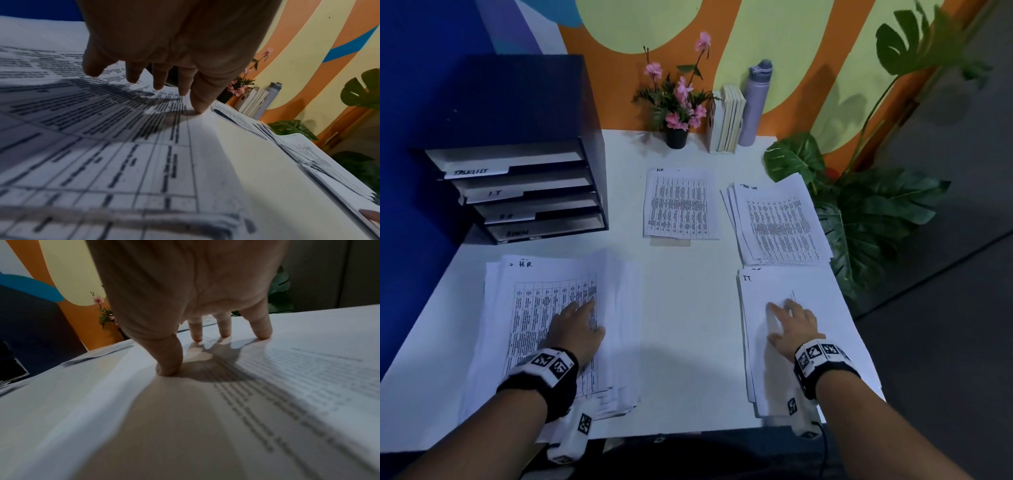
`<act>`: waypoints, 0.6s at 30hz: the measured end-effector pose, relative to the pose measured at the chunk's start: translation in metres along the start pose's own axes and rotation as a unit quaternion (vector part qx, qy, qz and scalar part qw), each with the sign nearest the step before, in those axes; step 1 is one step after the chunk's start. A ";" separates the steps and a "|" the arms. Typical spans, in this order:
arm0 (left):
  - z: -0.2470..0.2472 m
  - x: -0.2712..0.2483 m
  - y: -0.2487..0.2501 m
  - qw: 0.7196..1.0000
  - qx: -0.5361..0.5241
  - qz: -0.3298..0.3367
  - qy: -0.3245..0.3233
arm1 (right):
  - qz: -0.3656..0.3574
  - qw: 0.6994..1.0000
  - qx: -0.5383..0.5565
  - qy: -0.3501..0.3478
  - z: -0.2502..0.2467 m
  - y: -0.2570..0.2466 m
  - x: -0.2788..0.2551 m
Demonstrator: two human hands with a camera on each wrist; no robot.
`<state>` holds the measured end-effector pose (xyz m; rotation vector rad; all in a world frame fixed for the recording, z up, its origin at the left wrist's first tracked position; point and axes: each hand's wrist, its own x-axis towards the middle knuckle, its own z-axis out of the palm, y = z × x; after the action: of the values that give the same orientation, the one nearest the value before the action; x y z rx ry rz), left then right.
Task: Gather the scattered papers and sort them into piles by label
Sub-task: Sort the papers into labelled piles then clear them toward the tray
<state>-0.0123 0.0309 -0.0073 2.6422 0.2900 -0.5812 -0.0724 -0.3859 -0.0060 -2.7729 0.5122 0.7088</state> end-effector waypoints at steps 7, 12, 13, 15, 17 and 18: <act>-0.001 -0.004 -0.024 0.999 -0.022 -0.026 0.004 | -0.019 1.000 -0.007 0.001 -0.006 -0.015 0.021; -0.008 -0.013 -0.041 0.998 0.011 -0.062 0.013 | -0.024 0.999 -0.030 0.006 -0.011 -0.022 0.029; -0.010 -0.015 -0.043 0.997 0.026 -0.071 0.006 | -0.022 0.999 -0.042 -0.003 -0.014 -0.023 0.031; -0.015 -0.021 -0.049 0.996 0.033 -0.085 -0.012 | -0.013 0.998 -0.054 -0.017 -0.018 -0.030 0.035; -0.018 -0.026 -0.056 0.995 0.035 -0.088 -0.035 | -0.013 0.998 -0.062 -0.011 -0.022 -0.050 0.031; -0.019 -0.028 -0.058 0.994 0.040 -0.086 -0.049 | -0.024 0.998 -0.060 0.003 -0.023 -0.064 0.027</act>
<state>-0.0473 0.0878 0.0003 2.6726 0.4761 -0.7907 -0.0153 -0.3422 0.0090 -2.8890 0.4143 0.7425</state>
